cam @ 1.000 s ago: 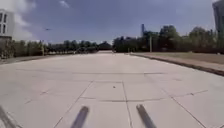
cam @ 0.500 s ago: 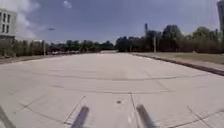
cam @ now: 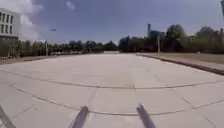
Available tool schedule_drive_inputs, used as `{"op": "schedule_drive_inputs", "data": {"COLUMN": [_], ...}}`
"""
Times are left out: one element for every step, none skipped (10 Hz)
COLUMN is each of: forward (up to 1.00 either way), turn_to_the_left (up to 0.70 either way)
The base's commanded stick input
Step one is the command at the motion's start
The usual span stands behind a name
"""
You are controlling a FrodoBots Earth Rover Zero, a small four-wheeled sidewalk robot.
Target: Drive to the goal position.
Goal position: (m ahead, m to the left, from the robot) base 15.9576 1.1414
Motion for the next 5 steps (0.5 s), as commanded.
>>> {"op": "schedule_drive_inputs", "data": {"forward": [1.00,1.00,1.00,1.00,1.00], "turn_to_the_left": [0.00,0.00,0.00,0.00,0.00]}}
